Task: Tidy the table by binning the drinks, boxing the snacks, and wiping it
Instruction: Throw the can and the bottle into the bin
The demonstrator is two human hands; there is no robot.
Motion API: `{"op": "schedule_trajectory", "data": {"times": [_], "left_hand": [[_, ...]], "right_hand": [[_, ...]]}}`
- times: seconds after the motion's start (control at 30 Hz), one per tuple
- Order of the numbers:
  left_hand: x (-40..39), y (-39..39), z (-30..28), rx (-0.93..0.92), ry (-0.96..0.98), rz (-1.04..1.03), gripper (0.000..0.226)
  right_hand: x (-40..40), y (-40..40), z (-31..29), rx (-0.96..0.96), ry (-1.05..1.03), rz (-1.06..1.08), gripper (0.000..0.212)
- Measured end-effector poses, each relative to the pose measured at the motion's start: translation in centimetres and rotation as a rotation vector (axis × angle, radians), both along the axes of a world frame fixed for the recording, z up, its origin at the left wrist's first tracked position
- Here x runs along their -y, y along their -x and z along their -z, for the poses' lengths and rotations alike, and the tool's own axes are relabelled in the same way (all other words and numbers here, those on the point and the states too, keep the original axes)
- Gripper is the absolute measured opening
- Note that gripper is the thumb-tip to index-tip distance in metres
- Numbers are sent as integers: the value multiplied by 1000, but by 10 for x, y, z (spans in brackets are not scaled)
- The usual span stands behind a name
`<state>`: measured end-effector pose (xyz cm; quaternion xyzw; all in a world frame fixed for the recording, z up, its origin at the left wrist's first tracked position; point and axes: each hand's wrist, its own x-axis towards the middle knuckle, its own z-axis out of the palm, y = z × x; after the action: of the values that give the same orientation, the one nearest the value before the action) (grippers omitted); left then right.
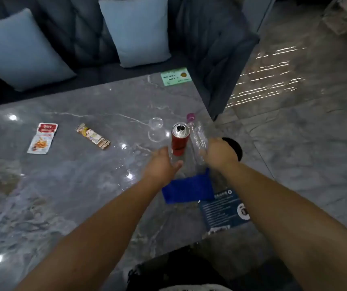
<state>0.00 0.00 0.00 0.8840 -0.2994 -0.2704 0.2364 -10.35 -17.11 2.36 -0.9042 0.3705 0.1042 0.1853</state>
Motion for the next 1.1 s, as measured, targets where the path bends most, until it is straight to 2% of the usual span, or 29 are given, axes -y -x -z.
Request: {"op": "schedule_trajectory", "data": {"times": [0.1, 0.2, 0.37, 0.57, 0.73, 1.0, 1.1], "left_hand": [[25, -4, 7, 72, 111, -105, 71], [42, -6, 13, 94, 200, -118, 70], [54, -15, 21, -33, 361, -162, 66], [60, -25, 32, -121, 433, -200, 67], [62, -29, 29, -79, 411, -230, 52], [70, -25, 12, -24, 412, -104, 61], [81, -16, 1, -26, 447, -55, 60]], "right_hand": [[10, -21, 10, 30, 32, -21, 56], [14, -34, 22, 42, 19, -15, 70], [21, -43, 33, -6, -5, 6, 78], [23, -43, 34, 1, -1, 30, 74], [23, -43, 35, 15, -15, 65, 75], [36, -15, 12, 242, -147, 248, 63], [48, 3, -2, 320, -153, 314, 52]]}}
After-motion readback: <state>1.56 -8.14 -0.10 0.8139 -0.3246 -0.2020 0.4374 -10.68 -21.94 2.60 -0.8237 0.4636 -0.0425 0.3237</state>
